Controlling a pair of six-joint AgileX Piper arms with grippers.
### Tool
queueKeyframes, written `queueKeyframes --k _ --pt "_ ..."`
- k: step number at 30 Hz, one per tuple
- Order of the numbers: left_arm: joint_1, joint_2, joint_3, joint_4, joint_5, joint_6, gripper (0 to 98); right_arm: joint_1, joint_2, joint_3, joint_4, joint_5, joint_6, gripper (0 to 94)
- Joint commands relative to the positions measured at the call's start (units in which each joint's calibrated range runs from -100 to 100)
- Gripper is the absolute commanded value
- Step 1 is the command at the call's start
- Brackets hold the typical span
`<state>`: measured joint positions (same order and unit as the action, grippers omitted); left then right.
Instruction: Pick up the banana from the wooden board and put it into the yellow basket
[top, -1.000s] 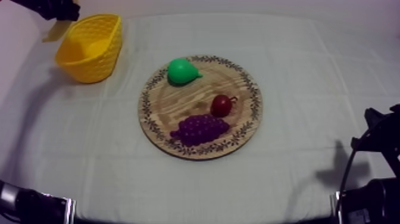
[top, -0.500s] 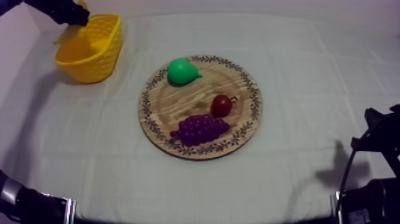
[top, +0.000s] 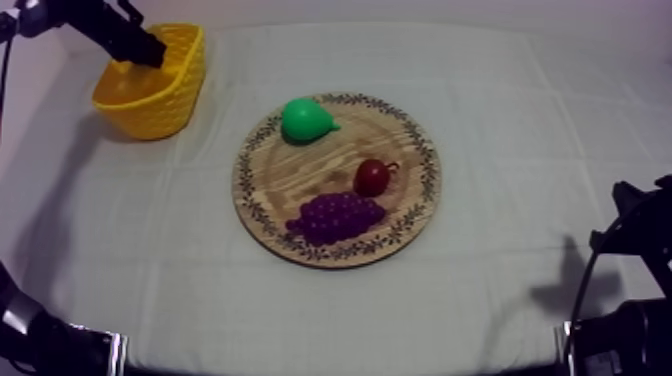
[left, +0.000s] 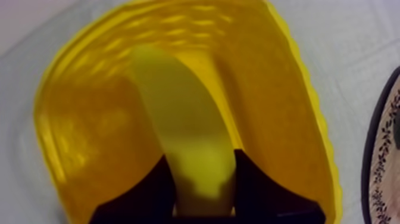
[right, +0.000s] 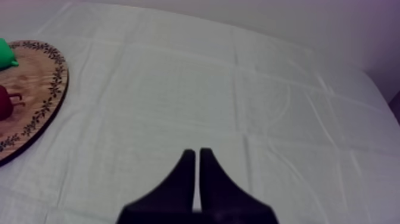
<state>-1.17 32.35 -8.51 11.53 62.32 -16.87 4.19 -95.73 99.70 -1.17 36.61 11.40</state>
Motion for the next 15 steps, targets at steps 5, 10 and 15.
queueKeyframes --k 5,10,15 --pt "-0.3 3.9 -0.9 0.62 -0.3 -0.8 35.9 0.0 0.0 0.0 0.0 0.0 0.0 0.2" --pt "-0.5 6.7 -2.0 1.33 -0.5 -1.4 36.0 0.0 0.0 0.0 0.0 0.0 0.0 0.2" --pt "-0.8 9.0 -2.6 1.86 -0.7 -1.9 36.2 0.0 0.0 0.0 0.0 0.0 0.0 0.2"
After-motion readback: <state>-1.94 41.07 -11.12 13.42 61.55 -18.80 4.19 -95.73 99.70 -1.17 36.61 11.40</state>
